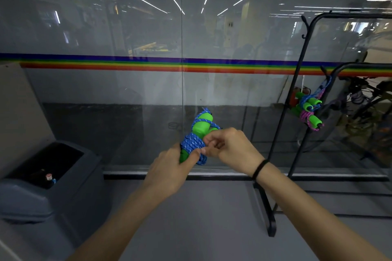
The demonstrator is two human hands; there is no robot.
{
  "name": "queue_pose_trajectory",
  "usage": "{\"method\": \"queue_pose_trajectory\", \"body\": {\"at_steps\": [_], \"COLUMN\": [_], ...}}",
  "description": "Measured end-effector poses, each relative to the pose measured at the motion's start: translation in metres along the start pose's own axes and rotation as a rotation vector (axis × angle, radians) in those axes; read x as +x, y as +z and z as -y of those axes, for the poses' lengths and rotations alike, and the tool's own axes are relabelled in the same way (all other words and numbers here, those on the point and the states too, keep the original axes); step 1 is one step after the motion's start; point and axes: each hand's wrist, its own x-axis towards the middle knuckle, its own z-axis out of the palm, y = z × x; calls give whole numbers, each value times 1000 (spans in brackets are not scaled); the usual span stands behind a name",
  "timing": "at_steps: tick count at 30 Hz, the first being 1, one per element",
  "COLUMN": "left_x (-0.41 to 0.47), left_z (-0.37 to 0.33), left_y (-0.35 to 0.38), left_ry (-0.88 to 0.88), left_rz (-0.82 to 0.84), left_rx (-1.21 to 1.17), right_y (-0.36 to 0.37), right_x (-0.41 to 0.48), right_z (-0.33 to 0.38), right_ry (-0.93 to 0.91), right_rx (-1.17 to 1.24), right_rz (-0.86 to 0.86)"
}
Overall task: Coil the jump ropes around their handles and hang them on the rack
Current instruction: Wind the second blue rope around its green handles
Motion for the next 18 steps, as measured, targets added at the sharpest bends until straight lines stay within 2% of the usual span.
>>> {"method": "queue_pose_trajectory", "body": {"at_steps": [4,8,14,18], "left_x": [-1,-2,-6,-6], "left_z": [1,1,-5,-9], "left_y": [-4,-5,-4,-3], "left_ry": [17,37,22,-61], "left_rz": [14,37,130,197], "left_rx": [-21,-26,-73,-208], "right_y": [-9,-11,-14,-9], "right_x": [0,1,1,2], "right_z": [-4,-5,-7,-6], "right_ry": [38,-2,-74,-148], "right_rx": [365,395,179,-94], "right_rz": [168,179,164,67]}}
